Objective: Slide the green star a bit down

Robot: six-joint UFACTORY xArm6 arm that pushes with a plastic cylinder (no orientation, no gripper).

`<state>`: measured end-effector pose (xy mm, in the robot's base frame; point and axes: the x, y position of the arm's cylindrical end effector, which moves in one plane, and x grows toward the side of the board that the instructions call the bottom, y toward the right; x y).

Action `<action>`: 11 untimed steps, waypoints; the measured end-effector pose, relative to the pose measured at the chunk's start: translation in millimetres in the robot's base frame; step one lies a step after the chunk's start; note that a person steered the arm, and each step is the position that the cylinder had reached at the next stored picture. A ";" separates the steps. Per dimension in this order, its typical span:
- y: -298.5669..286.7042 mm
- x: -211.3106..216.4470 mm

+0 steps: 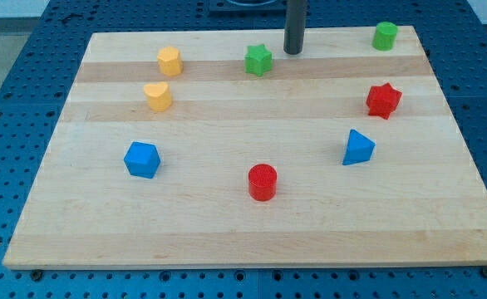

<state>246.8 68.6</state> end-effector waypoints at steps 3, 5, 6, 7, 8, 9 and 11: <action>-6.8 -55.1; -62.2 -46.6; -91.5 -40.2; -88.7 -22.5; -67.2 12.5; -61.0 18.6; -58.2 29.9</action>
